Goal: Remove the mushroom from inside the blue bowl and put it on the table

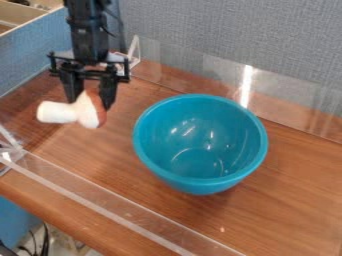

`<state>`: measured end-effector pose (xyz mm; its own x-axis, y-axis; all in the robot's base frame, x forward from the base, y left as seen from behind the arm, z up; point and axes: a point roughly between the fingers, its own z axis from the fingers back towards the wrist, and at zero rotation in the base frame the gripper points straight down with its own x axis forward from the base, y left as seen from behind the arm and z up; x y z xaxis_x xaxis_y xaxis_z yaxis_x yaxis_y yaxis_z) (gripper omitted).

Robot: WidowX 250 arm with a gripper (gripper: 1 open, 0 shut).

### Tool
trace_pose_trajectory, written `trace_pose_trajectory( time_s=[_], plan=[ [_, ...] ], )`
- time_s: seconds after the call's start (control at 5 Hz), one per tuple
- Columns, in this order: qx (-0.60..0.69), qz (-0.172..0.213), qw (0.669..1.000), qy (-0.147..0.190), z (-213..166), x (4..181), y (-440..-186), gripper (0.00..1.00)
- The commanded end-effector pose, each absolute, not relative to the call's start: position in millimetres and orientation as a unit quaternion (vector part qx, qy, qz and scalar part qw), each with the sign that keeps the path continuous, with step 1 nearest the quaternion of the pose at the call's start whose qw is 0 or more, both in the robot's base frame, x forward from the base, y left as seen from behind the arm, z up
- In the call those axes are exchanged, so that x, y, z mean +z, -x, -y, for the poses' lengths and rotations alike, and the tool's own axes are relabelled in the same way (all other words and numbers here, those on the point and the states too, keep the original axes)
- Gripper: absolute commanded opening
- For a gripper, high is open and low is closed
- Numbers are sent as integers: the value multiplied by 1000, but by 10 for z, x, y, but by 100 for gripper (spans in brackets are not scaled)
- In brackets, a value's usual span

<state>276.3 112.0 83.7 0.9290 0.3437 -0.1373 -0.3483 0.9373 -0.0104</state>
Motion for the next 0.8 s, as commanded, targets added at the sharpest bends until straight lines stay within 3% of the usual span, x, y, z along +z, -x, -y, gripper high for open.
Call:
trace_pose_trajectory(
  time_s=[0.0,0.4,0.6],
  plan=[
    [176,-51,983,0,-1155,895,-2859,0],
    [181,-59,982,-15,-1183,821,-2885,0],
    [181,-61,981,-13,-1195,815,-2887,100]
  ],
)
